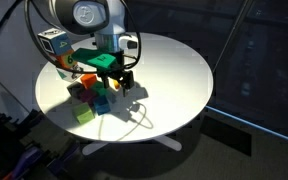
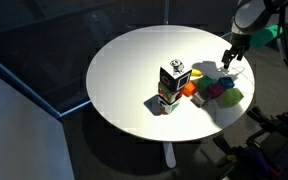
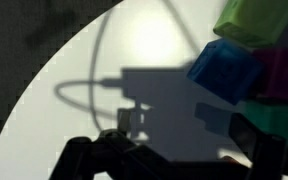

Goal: Slide the blue block backwards, pick up the light green block and put it on top of the darker green block

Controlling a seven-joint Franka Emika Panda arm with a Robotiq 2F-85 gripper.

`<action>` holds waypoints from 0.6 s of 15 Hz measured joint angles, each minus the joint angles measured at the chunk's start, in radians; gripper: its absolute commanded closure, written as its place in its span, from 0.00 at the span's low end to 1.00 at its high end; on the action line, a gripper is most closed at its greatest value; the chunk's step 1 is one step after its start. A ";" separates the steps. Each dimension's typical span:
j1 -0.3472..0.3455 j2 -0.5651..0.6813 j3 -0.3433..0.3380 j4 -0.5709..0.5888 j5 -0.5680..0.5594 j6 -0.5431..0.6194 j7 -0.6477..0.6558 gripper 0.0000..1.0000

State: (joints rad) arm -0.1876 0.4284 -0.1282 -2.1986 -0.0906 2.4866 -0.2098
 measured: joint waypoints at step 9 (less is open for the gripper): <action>0.027 -0.065 0.000 -0.051 0.000 -0.060 0.070 0.00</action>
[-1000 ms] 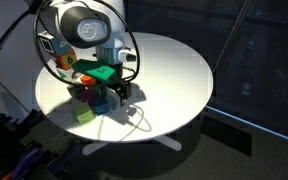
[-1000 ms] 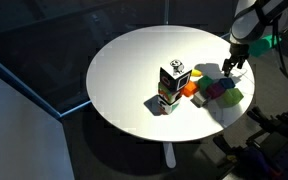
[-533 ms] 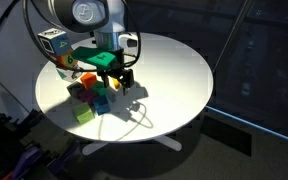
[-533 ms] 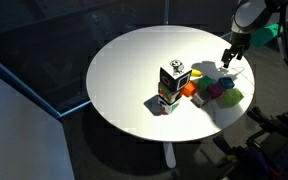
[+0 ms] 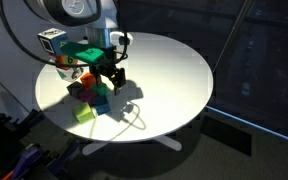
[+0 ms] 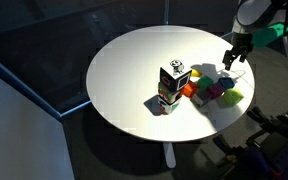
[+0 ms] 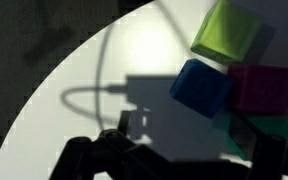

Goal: Slide the blue block backwards, pick up the light green block and put it on top of the darker green block

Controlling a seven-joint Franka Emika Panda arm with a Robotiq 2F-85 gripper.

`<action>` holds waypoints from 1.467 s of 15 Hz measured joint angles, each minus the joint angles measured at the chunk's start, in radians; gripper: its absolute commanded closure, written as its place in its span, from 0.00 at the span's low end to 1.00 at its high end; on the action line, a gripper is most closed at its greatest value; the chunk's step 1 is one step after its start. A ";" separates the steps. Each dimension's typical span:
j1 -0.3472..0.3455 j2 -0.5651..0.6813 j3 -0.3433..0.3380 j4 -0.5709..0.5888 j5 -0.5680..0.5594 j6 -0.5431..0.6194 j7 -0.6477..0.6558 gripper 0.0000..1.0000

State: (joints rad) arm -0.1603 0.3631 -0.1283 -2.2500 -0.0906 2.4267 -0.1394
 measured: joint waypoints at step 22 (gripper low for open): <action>0.089 -0.070 -0.016 -0.345 -0.001 0.332 0.270 0.00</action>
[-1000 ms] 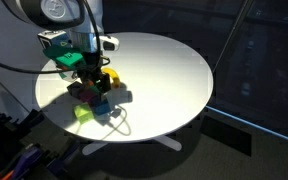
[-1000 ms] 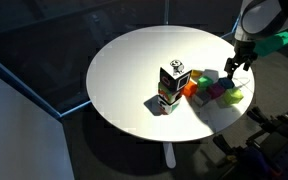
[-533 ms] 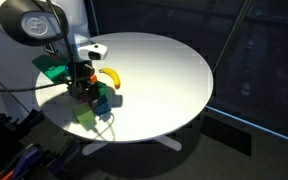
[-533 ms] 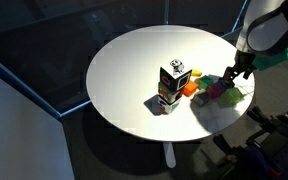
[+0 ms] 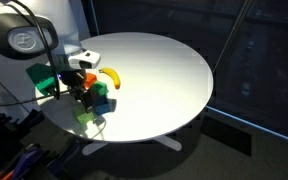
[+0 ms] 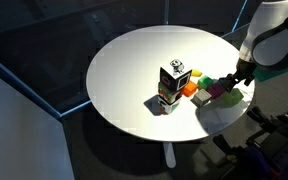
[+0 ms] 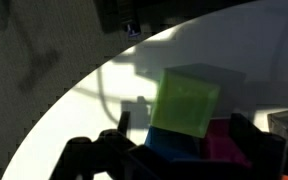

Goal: Slide the blue block backwards, pick up the light green block and put it on top of the darker green block

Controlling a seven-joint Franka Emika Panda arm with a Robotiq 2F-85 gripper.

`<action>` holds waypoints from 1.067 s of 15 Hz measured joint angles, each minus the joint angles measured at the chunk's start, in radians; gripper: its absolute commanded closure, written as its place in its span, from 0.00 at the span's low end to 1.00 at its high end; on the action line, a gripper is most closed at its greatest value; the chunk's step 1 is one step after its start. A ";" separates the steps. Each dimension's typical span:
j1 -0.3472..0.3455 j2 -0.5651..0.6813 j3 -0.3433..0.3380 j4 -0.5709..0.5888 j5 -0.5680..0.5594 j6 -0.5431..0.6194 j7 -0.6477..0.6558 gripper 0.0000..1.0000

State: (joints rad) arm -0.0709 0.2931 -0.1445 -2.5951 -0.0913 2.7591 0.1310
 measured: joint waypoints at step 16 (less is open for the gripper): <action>0.008 0.089 -0.010 0.002 0.001 0.092 0.002 0.44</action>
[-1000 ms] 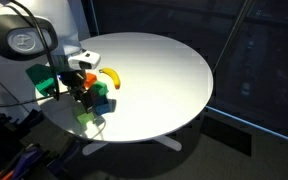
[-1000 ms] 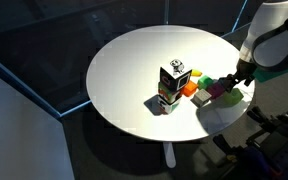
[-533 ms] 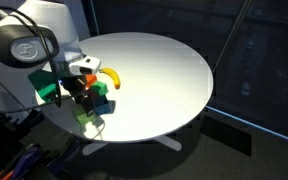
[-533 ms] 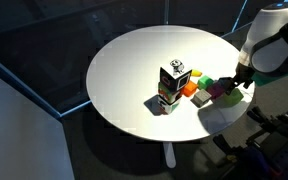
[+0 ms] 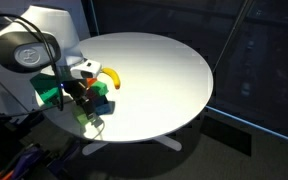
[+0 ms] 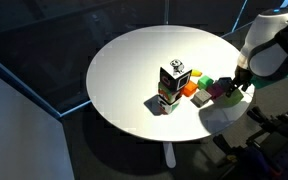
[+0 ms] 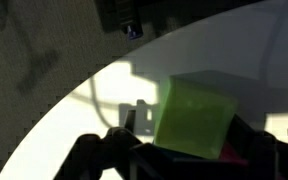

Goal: Slide the blue block backwards, pick up the light green block and put it on top of the darker green block

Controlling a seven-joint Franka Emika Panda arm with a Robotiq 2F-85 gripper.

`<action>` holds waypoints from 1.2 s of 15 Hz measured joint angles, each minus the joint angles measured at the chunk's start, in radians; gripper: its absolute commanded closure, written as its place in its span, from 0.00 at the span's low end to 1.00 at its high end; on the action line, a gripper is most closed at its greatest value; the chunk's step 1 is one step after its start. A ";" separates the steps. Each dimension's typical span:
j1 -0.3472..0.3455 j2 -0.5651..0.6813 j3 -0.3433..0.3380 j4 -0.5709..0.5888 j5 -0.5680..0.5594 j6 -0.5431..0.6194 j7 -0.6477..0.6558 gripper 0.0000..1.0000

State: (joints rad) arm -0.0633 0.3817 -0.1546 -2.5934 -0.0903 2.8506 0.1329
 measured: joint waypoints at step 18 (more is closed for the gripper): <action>0.035 -0.064 -0.015 0.041 0.000 -0.168 -0.001 0.73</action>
State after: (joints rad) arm -0.0282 0.3175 -0.1696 -2.5528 -0.0906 2.6823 0.1316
